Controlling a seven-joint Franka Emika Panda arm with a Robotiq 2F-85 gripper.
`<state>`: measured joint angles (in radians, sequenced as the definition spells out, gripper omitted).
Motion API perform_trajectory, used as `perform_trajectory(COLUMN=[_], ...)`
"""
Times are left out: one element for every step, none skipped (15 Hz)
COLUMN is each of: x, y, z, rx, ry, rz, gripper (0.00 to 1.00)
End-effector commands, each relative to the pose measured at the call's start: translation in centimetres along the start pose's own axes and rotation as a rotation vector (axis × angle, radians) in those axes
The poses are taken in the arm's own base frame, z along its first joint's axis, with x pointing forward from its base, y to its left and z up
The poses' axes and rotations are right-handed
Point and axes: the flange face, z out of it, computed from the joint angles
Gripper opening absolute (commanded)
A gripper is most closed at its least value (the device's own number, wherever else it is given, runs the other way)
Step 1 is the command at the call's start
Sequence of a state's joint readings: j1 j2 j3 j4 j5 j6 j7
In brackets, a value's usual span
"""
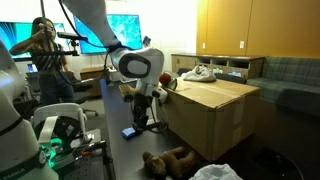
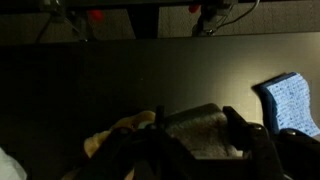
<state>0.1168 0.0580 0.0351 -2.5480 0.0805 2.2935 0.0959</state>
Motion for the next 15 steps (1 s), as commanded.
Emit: perform_trajectory(x=[-2.2,-2.3,-2.2,-2.0,-1.7,-1.1,-0.4,0.2,1.1,1.9,2.8,3.5,4.5,5.6,6.5], y=[1.2,1.5,2.0,2.3,2.7,3.0,3.3,3.6,3.8,4.0,4.1,4.3,4.5,4.7,4.8], z=[-6.5,-8.2,-10.2,-12.1,-14.0,-16.0,-17.9,-19.7,-21.4,-22.9,-24.2,-25.4,-26.5,-27.3,-27.9], rx=[-0.003,0.003,0.006,0.009,0.012,0.016,0.017,0.014,0.011,0.005,-0.005,-0.013,-0.023,-0.037,-0.051], ry=[0.02,0.028,0.037,0.044,0.058,0.066,0.077,0.088,0.097,0.104,0.113,0.119,0.13,0.141,0.151], rz=[0.039,0.054,0.069,0.078,0.1,0.107,0.118,0.132,0.132,0.136,0.142,0.132,0.134,0.136,0.133], gripper=[0.34,0.34,0.34,0.34,0.34,0.34,0.34,0.34,0.34,0.34,0.34,0.34,0.34,0.34,0.34])
